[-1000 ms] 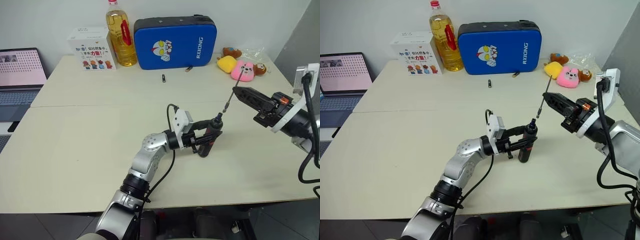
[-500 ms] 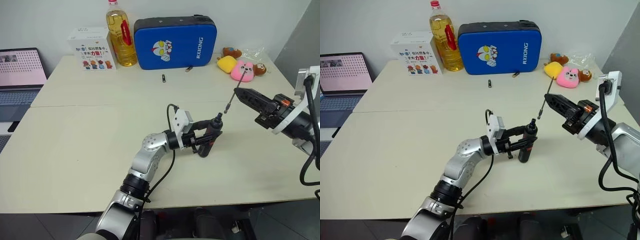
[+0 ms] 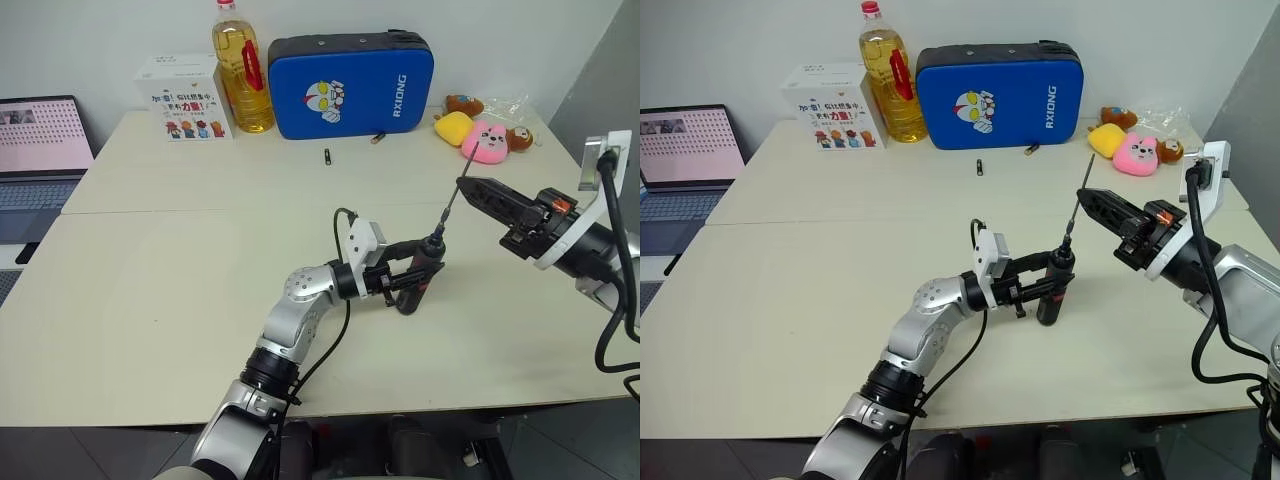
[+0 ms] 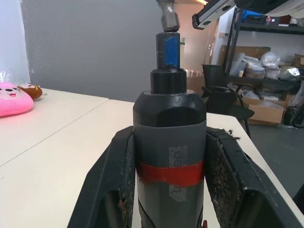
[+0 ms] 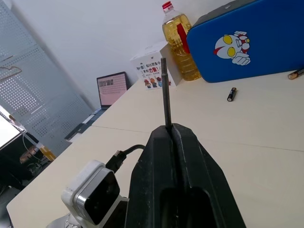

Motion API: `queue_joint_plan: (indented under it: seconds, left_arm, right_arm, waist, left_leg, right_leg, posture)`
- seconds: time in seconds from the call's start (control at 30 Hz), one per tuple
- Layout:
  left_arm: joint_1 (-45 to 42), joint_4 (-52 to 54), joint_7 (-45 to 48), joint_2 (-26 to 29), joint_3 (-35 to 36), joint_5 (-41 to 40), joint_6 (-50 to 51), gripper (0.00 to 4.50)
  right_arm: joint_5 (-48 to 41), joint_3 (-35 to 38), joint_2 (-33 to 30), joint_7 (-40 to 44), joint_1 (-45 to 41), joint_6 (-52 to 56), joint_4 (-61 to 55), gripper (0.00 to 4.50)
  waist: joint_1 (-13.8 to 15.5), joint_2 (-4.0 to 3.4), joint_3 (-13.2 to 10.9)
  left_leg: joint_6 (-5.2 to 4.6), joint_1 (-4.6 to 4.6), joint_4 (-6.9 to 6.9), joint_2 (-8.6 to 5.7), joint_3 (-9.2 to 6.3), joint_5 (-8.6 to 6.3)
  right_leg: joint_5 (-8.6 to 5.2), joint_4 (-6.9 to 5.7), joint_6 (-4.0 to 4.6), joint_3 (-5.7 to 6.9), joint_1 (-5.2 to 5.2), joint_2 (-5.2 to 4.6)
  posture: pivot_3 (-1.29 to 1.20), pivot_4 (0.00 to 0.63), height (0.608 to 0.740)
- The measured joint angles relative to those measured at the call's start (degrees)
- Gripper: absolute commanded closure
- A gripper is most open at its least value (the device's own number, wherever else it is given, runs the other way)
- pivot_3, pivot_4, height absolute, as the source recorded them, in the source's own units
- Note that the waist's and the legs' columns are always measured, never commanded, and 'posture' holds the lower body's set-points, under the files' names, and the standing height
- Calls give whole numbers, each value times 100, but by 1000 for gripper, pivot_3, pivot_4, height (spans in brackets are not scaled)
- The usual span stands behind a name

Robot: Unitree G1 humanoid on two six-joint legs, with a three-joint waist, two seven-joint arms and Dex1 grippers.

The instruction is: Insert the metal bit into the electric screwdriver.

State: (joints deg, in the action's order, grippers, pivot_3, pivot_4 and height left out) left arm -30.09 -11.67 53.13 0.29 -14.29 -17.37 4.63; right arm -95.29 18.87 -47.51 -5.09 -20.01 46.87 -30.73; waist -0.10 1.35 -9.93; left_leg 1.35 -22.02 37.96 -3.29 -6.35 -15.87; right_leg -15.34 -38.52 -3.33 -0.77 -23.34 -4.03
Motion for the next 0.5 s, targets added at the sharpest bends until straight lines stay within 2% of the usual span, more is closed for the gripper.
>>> queue_joint_plan:
  seconds: [0.5]
  left_arm:
    - [0, 3, -3, -1, 0, 0, 12, 2811]
  right_arm:
    - [69, -3, -97, 3, 12, -1, -42, 4474]
  waist:
    - [0, 0, 0]
  left_leg:
    - [0, 0, 0, 0, 0, 0]
  right_leg:
    - [0, 0, 0, 0, 0, 0]
  posture:
    - [0, 150, 740]
